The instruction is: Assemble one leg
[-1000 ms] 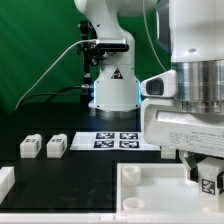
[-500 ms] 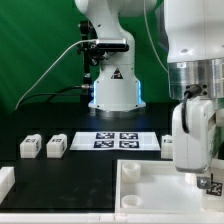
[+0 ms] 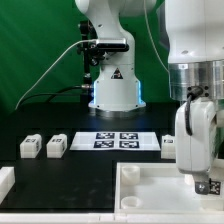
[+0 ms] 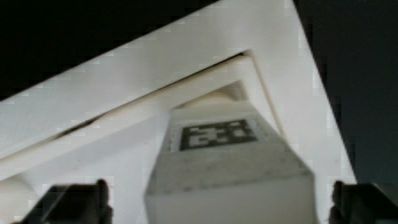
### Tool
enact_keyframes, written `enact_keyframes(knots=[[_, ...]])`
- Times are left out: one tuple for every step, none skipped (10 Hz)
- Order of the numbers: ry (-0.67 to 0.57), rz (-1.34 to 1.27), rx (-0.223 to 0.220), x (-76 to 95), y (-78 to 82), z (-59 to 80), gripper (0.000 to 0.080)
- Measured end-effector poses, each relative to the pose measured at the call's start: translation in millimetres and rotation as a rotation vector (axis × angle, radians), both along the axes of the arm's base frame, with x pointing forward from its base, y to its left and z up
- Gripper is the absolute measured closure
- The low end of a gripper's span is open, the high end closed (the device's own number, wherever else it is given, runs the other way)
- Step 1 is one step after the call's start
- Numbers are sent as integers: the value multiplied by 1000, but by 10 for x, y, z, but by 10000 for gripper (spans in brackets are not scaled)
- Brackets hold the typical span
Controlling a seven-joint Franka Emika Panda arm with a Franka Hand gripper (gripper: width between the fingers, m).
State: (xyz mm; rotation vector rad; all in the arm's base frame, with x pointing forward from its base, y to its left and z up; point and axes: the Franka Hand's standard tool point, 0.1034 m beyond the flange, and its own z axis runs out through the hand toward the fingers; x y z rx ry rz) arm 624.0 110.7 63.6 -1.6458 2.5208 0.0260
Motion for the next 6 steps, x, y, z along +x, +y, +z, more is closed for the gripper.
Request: enact_keyframes(knots=[[-18,13,6,-7,31,66,159],[-33,10,16,-23,72,158,151],[-50,7,28,6,100,251,151],[-46,6,27,1,87,225,150],[-42,7,25,-8,88,197,150],[-42,8,25,-8,92,196,150]])
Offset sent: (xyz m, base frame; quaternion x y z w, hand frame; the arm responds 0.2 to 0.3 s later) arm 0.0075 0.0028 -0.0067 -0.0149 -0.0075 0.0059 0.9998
